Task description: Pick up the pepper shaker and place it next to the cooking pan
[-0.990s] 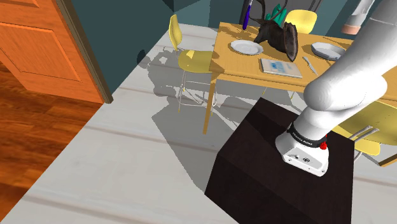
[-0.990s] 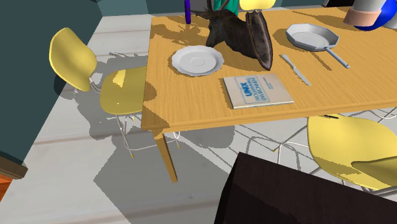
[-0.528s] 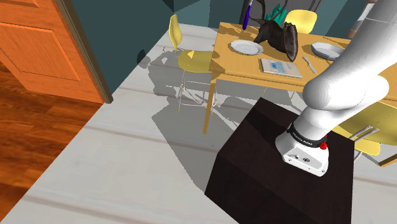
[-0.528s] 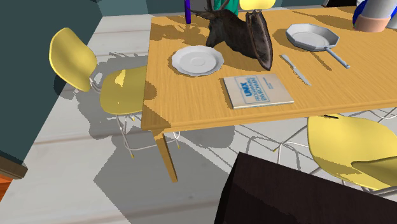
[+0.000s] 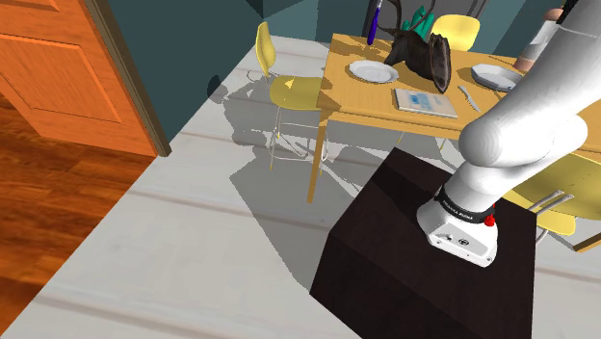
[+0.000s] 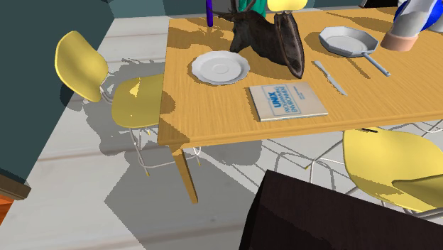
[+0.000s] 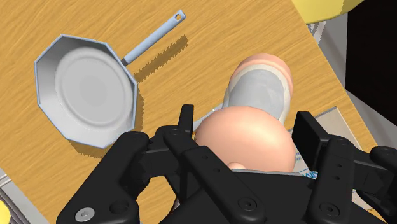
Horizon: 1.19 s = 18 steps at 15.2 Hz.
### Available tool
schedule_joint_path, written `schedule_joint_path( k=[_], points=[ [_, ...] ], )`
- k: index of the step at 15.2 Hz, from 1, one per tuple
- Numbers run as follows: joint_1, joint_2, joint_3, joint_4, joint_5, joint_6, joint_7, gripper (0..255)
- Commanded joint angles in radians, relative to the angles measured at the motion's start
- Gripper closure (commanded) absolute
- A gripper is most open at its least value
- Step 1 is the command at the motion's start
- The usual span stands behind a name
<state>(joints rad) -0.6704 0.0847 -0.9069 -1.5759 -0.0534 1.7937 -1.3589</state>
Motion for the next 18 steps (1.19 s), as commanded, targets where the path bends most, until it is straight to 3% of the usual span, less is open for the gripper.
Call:
schedule_joint_path(
  k=[1, 18],
  points=[
    [0.004, -0.008, 0.001, -0.033, -0.008, 0.028, 0.006, 255],
    [0.009, -0.013, 0.004, -0.265, -0.019, 0.256, 0.032, 255]
  ],
)
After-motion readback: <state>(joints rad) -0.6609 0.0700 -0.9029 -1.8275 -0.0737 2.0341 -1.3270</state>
